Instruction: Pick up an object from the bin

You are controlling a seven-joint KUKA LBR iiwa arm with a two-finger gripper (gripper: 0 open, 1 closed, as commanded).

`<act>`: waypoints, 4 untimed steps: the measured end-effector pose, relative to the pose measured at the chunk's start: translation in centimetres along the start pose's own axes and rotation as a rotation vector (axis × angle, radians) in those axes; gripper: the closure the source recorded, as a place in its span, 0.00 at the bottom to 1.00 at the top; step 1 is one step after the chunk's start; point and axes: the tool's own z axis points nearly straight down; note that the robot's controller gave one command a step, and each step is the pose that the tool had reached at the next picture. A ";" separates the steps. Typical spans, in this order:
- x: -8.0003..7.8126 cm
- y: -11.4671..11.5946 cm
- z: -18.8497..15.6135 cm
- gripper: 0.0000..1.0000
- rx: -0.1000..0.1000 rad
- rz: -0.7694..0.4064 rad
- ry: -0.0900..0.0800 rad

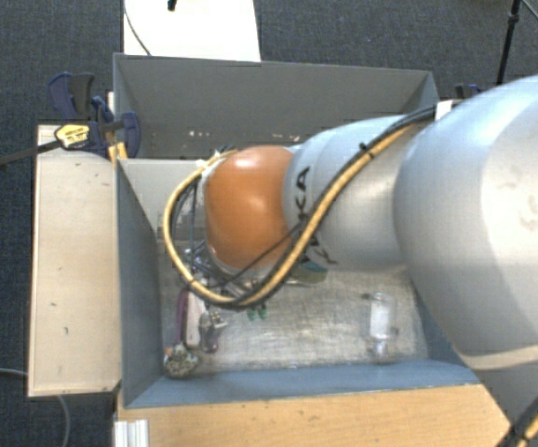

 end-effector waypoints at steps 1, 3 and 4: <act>-1.7 -3.0 1.7 0.00 0.001 0.464 0.013; -2.1 -2.3 0.6 0.00 0.005 0.020 -0.007; -2.7 -4.7 1.4 0.00 0.000 0.244 0.001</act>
Offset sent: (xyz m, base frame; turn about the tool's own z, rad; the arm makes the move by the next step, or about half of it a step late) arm 0.0211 -0.0312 -0.0276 0.4659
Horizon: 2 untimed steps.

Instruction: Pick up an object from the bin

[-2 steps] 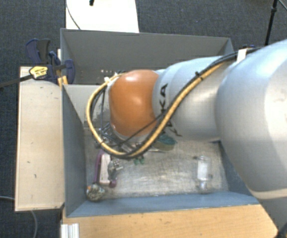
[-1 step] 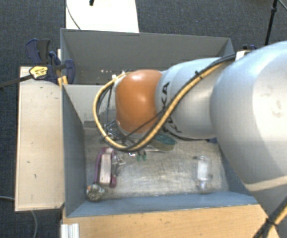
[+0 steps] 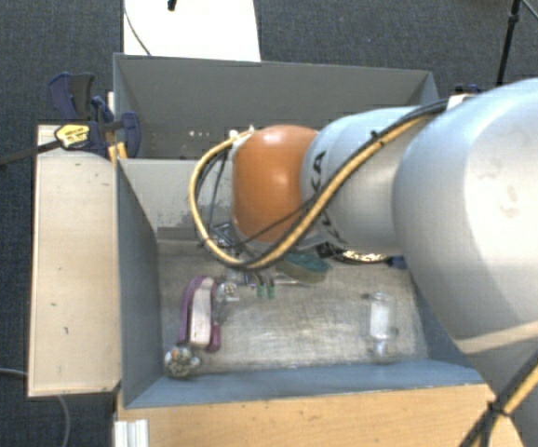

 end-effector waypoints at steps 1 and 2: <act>-0.5 -0.2 -0.4 1.00 -0.001 0.003 -0.022; -0.8 -0.4 -0.2 0.00 0.000 0.007 -0.035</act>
Offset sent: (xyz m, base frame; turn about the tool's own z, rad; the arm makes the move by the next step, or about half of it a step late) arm 0.0000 0.0000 0.0000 0.0000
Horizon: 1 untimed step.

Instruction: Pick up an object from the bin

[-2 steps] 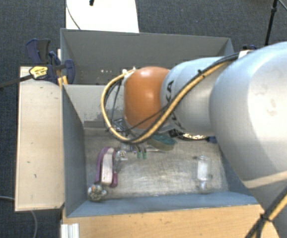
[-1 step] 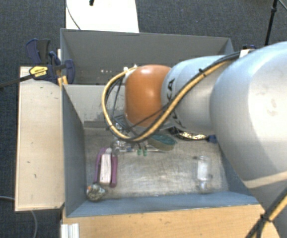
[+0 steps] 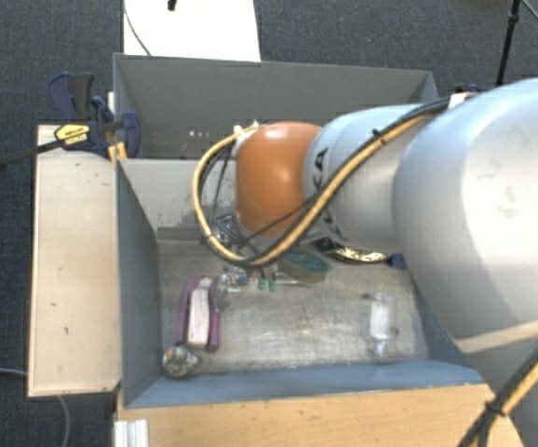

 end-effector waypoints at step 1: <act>0.6 -4.0 -4.9 0.00 0.010 -0.084 0.037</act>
Offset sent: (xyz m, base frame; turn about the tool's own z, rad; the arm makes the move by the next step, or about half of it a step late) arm -0.0107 -0.0387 0.0444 -0.0876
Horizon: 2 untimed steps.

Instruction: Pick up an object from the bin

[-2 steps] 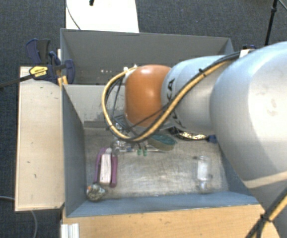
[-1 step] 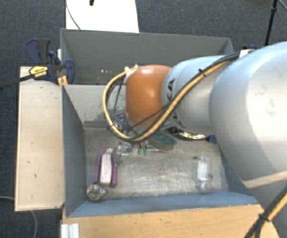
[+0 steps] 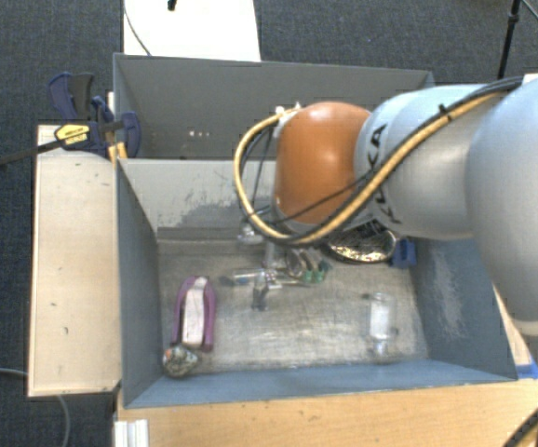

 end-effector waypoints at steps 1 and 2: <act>-1.2 -2.5 5.8 0.00 0.000 -0.119 0.011; -1.3 -2.4 5.6 1.00 -0.001 -0.117 0.007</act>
Offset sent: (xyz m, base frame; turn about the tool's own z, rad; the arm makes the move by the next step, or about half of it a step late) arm 0.0146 -0.0225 -0.0566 -0.1201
